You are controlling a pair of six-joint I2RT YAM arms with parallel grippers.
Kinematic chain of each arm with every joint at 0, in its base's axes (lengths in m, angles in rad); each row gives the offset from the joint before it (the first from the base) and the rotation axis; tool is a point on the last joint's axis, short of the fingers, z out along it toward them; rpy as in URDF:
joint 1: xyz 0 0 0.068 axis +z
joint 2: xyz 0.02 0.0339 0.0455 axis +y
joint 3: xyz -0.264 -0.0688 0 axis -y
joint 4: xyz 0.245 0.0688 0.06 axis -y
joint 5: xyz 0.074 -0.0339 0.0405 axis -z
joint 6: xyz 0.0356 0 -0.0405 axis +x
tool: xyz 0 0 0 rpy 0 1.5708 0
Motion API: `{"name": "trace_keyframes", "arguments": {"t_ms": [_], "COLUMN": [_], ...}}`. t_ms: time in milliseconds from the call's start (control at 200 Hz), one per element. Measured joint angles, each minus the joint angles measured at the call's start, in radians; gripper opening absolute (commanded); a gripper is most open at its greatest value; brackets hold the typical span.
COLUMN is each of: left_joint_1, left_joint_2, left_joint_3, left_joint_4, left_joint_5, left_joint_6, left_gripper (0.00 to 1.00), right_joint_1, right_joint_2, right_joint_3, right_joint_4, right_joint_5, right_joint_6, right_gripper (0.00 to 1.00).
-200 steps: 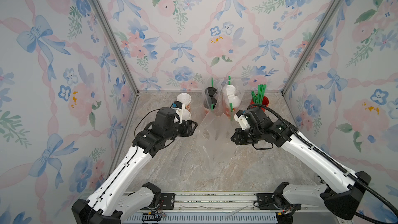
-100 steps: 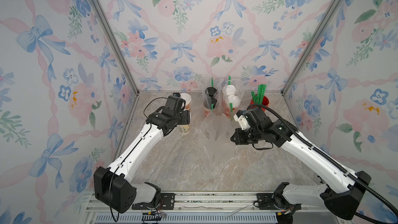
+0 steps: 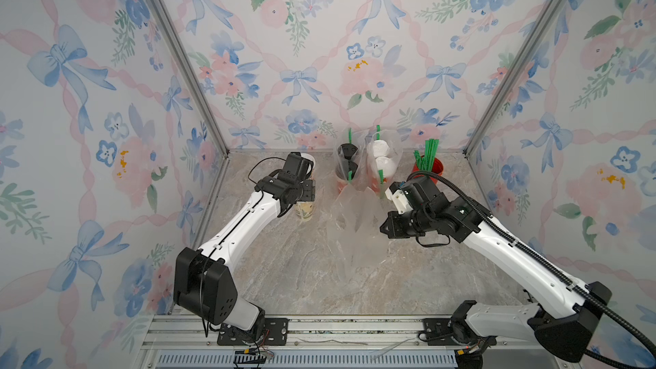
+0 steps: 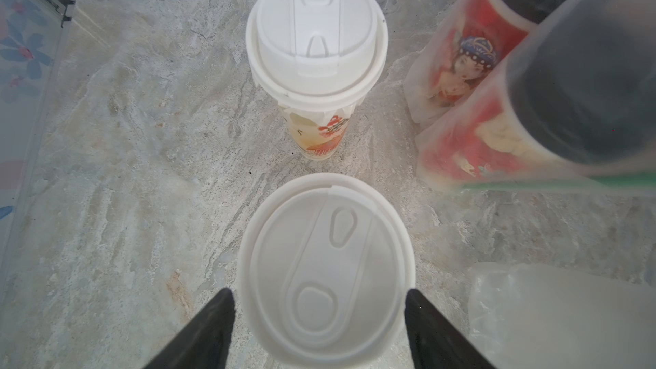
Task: Pack milk tea into plastic carrier bags
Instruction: Adjust the plastic carrier bag at the center of the board, then pick up the milk tea cup at the center of the board.
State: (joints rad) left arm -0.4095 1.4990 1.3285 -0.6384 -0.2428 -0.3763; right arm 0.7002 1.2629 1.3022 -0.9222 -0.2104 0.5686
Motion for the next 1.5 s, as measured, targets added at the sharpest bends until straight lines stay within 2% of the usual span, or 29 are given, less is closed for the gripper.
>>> {"name": "trace_keyframes", "arguments": {"t_ms": [555, 1415, 1500], "left_joint_1": [0.023, 0.024, 0.024], "left_joint_2": [0.066, 0.068, 0.068], "left_joint_3": [0.037, 0.018, 0.016], "left_joint_4": [0.023, 0.05, 0.055], "left_joint_5": [0.043, 0.052, 0.052], "left_joint_6": [0.011, 0.034, 0.037], "left_gripper": [0.76, 0.81, 0.78], "right_joint_1": [0.001, 0.002, 0.002], "right_joint_2": [0.0, 0.014, 0.015], "right_joint_3": [0.001, 0.01, 0.013], "right_joint_4": [0.0, -0.001, 0.0], "right_joint_5": [0.0, 0.0, 0.0], "right_joint_6": [0.0, 0.007, 0.007], "right_gripper": [0.0, 0.0, 0.0]}}
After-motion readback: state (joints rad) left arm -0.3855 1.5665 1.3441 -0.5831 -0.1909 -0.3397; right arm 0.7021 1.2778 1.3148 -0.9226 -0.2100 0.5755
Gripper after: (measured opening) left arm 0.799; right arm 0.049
